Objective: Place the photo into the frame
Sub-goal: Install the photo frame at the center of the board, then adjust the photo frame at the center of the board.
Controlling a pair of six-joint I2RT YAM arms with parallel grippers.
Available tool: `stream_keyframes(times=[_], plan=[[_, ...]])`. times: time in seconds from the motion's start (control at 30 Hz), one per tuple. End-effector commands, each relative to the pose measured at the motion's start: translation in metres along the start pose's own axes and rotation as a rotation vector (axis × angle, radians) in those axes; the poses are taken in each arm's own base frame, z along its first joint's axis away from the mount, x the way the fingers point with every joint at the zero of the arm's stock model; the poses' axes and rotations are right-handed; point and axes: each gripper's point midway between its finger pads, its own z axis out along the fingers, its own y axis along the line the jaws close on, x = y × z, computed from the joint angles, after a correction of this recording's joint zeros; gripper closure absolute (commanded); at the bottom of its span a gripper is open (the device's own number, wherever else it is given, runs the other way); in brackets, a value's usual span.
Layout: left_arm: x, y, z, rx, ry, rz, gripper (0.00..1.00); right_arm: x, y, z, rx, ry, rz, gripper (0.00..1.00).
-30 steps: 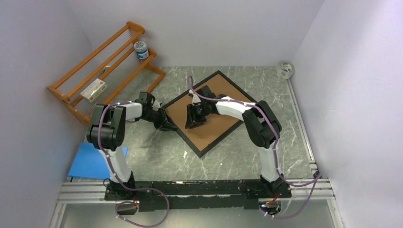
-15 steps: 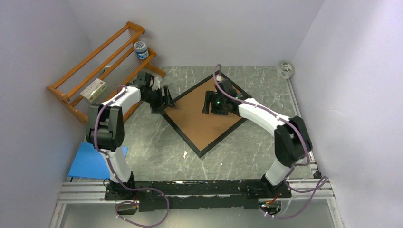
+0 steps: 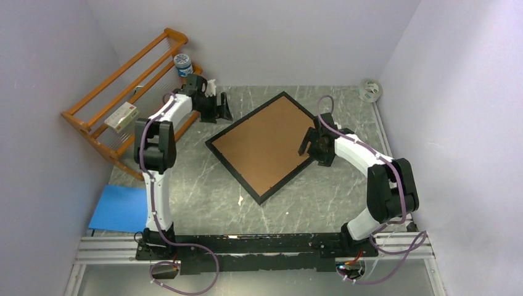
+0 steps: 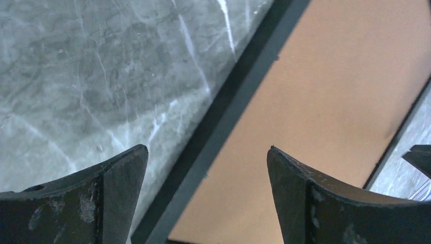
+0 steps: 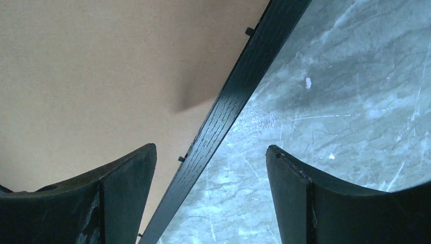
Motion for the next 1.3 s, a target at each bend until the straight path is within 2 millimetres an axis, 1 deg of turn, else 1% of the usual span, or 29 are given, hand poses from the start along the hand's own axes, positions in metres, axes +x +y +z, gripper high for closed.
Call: stream_keyframes(times=[0.0,0.07,0.13,0.17,0.23,0.33,0.43,0.53,0.63,0.8,0.87,0.93,1.0,1.03,1.1,1.13,1.2,1.27], plan=[[-0.007,0.001,0.018,0.053,0.021,0.074,0.08,-0.007,0.001,-0.002,-0.041,-0.008,0.028,0.17],[-0.003,0.0,0.027,0.093,0.045,0.065,0.09,-0.006,0.001,0.003,-0.043,0.012,0.029,0.17],[0.005,-0.004,0.034,0.138,0.08,0.042,0.13,-0.003,0.0,0.007,-0.05,0.03,0.027,0.17],[0.011,-0.006,0.036,0.166,0.104,0.028,0.16,-0.003,-0.002,0.009,-0.049,0.032,0.031,0.17],[0.022,-0.011,0.037,0.21,0.141,-0.002,0.27,0.0,-0.001,0.012,-0.071,0.056,0.036,0.17],[0.042,-0.012,0.036,0.229,0.185,-0.04,0.42,0.001,-0.006,0.017,-0.074,0.077,0.051,0.19],[0.06,-0.013,0.031,0.234,0.211,-0.066,0.5,-0.003,-0.01,0.02,-0.071,0.079,0.054,0.25],[0.076,-0.014,0.023,0.222,0.23,-0.087,0.55,-0.005,-0.012,0.022,-0.077,0.092,0.053,0.31],[0.095,-0.016,0.017,0.221,0.262,-0.116,0.58,-0.007,-0.009,0.026,-0.099,0.106,0.046,0.4],[0.119,-0.031,0.006,0.244,0.292,-0.141,0.62,-0.019,-0.003,0.03,-0.123,0.096,0.052,0.52],[0.13,-0.038,0.002,0.247,0.308,-0.14,0.62,-0.025,-0.003,0.031,-0.106,0.085,0.055,0.54],[0.142,-0.046,-0.002,0.266,0.327,-0.148,0.63,-0.032,-0.008,0.031,-0.057,0.064,0.047,0.52],[0.156,-0.055,-0.006,0.277,0.348,-0.149,0.64,-0.039,-0.019,0.03,0.012,0.037,0.055,0.44],[0.163,-0.059,-0.008,0.28,0.359,-0.144,0.64,-0.043,-0.027,0.028,0.063,0.014,0.061,0.38],[0.176,-0.067,-0.012,0.283,0.374,-0.139,0.64,-0.05,-0.04,0.021,0.137,-0.032,0.092,0.3],[0.181,-0.072,-0.014,0.298,0.377,-0.141,0.64,-0.054,-0.044,0.016,0.162,-0.058,0.101,0.27],[0.193,-0.087,-0.02,0.338,0.382,-0.136,0.64,-0.064,-0.045,0.005,0.189,-0.107,0.106,0.25],[0.203,-0.1,-0.025,0.37,0.385,-0.113,0.62,-0.069,-0.035,-0.003,0.19,-0.126,0.089,0.25]])
